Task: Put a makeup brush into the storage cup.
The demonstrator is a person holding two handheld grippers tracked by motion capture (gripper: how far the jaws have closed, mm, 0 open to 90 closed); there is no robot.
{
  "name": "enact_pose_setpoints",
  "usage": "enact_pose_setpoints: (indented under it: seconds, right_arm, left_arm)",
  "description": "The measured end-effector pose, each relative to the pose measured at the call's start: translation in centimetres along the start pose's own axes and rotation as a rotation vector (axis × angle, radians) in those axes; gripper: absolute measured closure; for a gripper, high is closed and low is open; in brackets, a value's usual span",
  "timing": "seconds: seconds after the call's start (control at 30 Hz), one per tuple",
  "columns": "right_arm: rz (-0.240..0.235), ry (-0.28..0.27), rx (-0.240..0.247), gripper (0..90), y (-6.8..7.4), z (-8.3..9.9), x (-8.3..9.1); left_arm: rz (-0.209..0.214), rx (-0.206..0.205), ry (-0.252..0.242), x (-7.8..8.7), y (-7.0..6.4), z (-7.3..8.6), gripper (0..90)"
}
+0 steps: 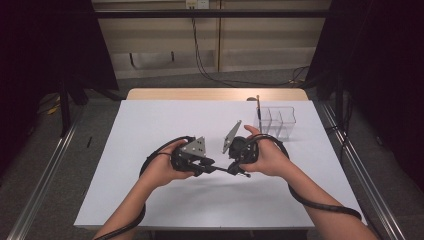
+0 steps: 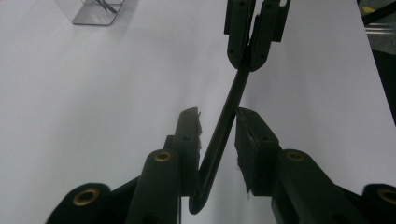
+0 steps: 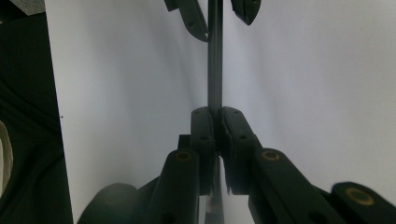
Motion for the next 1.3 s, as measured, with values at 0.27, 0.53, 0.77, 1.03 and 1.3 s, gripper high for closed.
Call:
enact_pose_setpoints:
  seconds: [0.27, 0.53, 0.77, 1.03, 1.3]
  right_arm:
    - [-0.027, -0.047, -0.008, 84.9, -0.1, -1.0, 0.6]
    - [-0.057, -0.085, -0.028, 84.9, 0.0, -1.4, 0.8]
    - [-0.078, -0.13, -0.032, 84.6, 0.0, -2.2, 1.0]
    - [-0.091, -0.178, -0.047, 82.1, -0.1, -2.5, 1.1]
    - [-0.111, -0.303, -0.124, 55.2, -0.2, -2.7, 1.2]
  left_arm:
    - [0.001, -0.006, 0.016, 0.1, 0.0, 0.7, 73.6]
    - [0.006, -0.002, 0.03, 0.0, -0.2, 1.1, 74.8]
    - [0.015, 0.024, 0.046, -0.1, -0.5, 1.4, 78.8]
    - [0.066, 0.067, 0.043, -0.4, -1.7, 1.6, 83.8]
    - [0.046, 0.092, 0.015, 0.2, -1.4, 1.5, 83.8]
Point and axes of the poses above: each handheld gripper's, and its own axes: x roughly backward along the jaws, z roughly out of its underside, y roughly to its left, the point moved 10 cm from there along -x, roughly forward along the jaws, and after that the axes turned 13 degrees about -y, right-handed, at the moved point
